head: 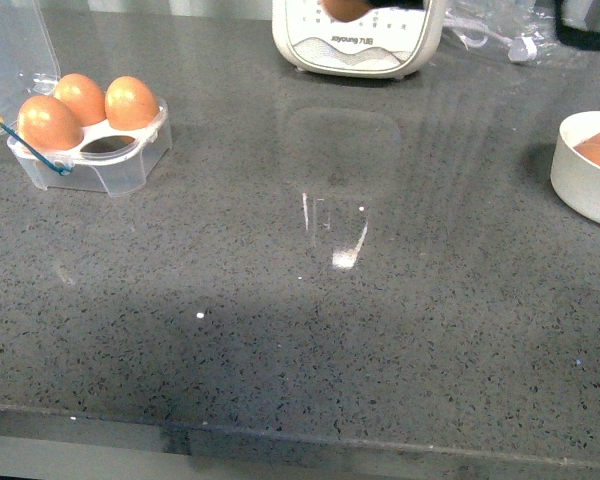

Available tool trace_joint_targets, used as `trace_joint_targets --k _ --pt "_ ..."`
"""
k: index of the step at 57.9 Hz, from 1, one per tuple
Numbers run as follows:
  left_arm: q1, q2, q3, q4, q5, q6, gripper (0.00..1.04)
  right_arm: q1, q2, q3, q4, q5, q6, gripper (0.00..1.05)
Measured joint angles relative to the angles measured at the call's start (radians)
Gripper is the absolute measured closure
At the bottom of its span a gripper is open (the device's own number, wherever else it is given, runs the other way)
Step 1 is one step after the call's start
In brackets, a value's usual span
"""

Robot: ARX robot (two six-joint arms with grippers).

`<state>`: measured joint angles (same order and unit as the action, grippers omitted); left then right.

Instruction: Put egg into box

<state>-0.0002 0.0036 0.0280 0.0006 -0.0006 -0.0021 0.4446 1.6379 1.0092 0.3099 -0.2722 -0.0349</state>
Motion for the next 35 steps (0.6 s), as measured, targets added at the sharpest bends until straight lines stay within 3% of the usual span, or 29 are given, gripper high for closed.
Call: trace_joint_targets --k 11,35 --pt "0.0 0.0 0.0 0.0 0.0 0.0 0.07 0.112 0.014 -0.002 0.082 -0.106 -0.011 0.62" --pt "0.0 0.0 0.0 0.0 0.0 0.0 0.07 0.182 0.155 0.12 0.067 -0.114 -0.01 0.62"
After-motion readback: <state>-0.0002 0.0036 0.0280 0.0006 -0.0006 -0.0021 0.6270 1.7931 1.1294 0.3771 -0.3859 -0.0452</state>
